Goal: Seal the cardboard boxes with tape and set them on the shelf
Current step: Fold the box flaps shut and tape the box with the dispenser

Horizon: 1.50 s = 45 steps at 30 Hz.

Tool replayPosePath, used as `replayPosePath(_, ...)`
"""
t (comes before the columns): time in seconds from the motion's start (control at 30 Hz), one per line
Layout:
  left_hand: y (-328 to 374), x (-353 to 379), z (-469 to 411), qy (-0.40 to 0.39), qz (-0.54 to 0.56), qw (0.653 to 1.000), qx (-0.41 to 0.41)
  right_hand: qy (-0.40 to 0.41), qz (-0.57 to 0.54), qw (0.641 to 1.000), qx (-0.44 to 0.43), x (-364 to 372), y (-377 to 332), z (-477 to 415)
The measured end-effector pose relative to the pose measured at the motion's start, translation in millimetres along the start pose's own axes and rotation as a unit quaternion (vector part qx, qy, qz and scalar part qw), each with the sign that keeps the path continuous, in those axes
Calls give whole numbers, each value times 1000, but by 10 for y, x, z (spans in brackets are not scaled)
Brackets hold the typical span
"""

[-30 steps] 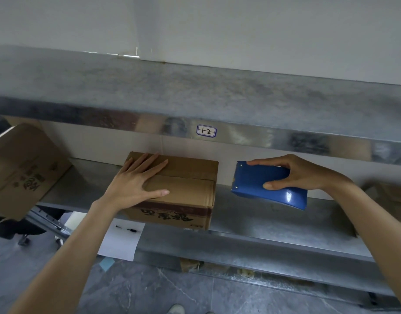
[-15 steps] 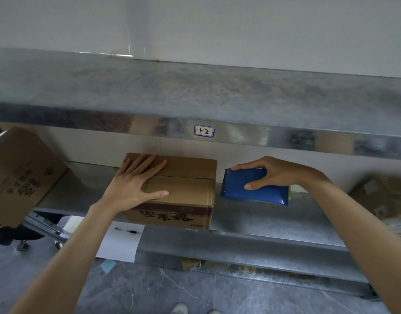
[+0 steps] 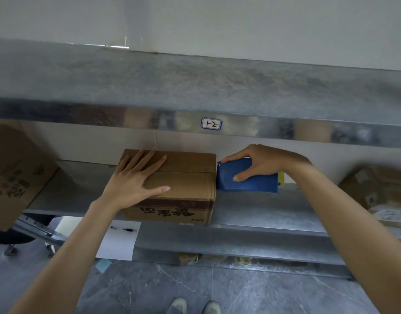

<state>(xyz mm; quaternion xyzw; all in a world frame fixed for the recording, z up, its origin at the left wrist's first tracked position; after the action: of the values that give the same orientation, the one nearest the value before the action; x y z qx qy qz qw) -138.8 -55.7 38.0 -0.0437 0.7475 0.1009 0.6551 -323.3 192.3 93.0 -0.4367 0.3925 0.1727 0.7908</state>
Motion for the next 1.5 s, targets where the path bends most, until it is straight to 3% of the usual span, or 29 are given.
replayPosePath(0.23,6,-2,-17,2,14,1000,2,24,101,994,39,116,-114,-90)
replayPosePath(0.43,6,-27,2,4,26,1000,-10,86,149,980,99,450,264,-178)
replayPosePath(0.6,1,-20,-11,6,47,999,-11,182,99,962,176,813,665,-157)
replayPosePath(0.8,-11,-16,-26,9,54,998,-13,267,75,942,190,1123,767,-207)
replayPosePath(1.07,-4,-47,-24,39,68,997,-8,261,34,939,222,1301,797,-317)
replayPosePath(1.23,-12,-143,4,113,84,990,-12,246,-41,946,208,1291,782,-309)
replayPosePath(1.37,-7,-178,15,115,74,991,-8,216,-14,951,221,1200,782,-264)
replayPosePath(1.43,-15,-208,4,88,76,993,3,238,-10,940,244,1070,734,-199)
replayPosePath(1.5,-58,-217,-3,54,81,995,14,317,-36,921,224,878,547,-144)
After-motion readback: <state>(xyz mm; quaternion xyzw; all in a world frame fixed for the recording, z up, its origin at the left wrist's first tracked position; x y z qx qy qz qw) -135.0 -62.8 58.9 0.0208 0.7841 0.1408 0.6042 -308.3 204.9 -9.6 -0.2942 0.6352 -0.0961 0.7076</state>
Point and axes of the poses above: each hand's wrist, its own z-axis away from the middle knuckle, its own x-axis out of the palm, y = z × x, the point moved 7 cm from there along -z, towards the middle knuckle, and after that the axes turned 5 degrees about y, right-handed, at the moved point
